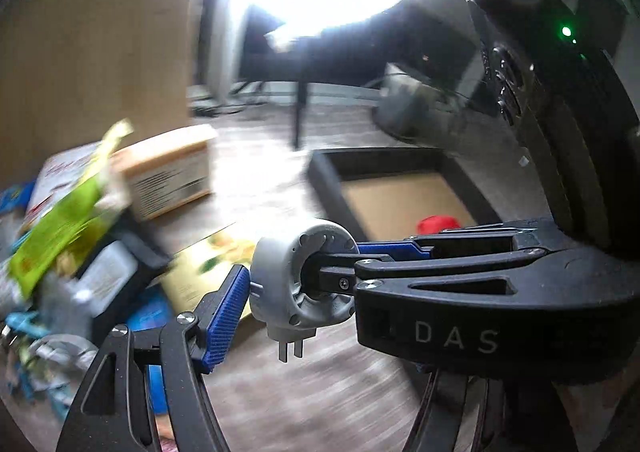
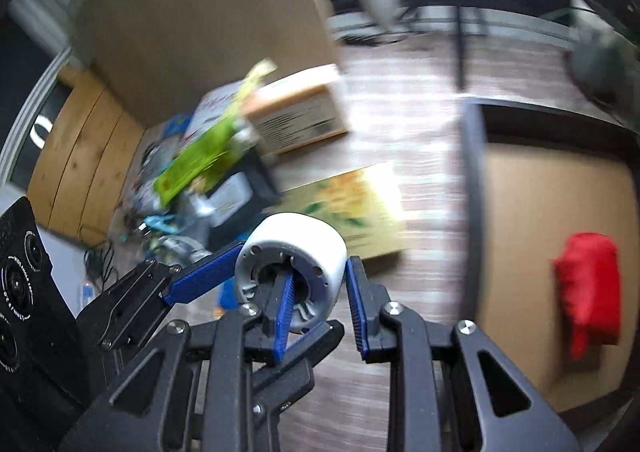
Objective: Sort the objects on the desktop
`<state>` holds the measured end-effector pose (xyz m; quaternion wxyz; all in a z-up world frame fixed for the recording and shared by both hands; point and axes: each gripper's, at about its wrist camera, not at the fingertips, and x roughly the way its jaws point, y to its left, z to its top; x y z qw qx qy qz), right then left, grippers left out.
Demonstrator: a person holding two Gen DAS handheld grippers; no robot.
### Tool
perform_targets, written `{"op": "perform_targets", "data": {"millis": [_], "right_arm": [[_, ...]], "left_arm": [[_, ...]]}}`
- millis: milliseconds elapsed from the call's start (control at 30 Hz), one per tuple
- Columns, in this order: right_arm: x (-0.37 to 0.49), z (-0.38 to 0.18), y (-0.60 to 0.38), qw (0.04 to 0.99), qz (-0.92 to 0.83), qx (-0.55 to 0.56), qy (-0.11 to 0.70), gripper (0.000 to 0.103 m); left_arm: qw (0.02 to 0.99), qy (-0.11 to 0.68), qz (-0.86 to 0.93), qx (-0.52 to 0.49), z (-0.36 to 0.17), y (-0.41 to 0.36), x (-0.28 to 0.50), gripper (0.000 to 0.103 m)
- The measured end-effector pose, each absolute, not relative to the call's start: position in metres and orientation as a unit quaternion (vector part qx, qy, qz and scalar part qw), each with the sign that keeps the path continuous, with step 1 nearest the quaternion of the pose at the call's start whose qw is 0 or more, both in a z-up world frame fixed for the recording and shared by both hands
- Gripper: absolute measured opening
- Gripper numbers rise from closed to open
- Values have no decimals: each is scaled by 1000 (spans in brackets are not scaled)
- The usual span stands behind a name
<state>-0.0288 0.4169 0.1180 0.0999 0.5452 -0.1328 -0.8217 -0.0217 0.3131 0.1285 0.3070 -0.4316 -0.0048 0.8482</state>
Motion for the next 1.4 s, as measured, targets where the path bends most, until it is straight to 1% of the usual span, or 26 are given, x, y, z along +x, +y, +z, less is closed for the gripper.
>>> {"op": "perform_targets", "data": {"millis": [167, 333, 733, 767, 833, 900, 933, 967, 1033, 1200, 1400], "right_arm": [[-26, 124, 482, 59, -830, 536, -147, 25], [-28, 125, 528, 25, -834, 530, -154, 25], [-30, 119, 577, -11, -834, 524, -175, 25], [-30, 119, 580, -13, -833, 524, -175, 24], [-32, 118, 580, -16, -834, 525, -170, 25], [-33, 117, 578, -34, -837, 525, -152, 28], [-33, 116, 577, -51, -839, 525, -136, 38], [-33, 117, 577, -58, -842, 520, -129, 49], [-32, 119, 577, -58, -849, 508, -132, 57], [-37, 128, 567, -53, -855, 502, -117, 57], [-45, 137, 536, -14, -861, 499, -95, 58]], "left_arm": [[337, 14, 838, -429, 133, 385, -31, 64], [355, 29, 827, -435, 135, 430, -37, 64], [377, 56, 810, -445, 128, 481, -48, 61], [378, 58, 809, -447, 127, 483, -48, 62], [378, 60, 804, -455, 125, 486, -51, 66], [362, 70, 799, -475, 120, 487, -56, 80], [358, 68, 797, -481, 119, 484, -58, 80], [356, 65, 798, -483, 118, 481, -59, 80], [348, 57, 802, -483, 119, 472, -61, 80], [330, 54, 814, -475, 124, 445, -62, 80], [301, 42, 827, -473, 129, 403, -64, 79]]}}
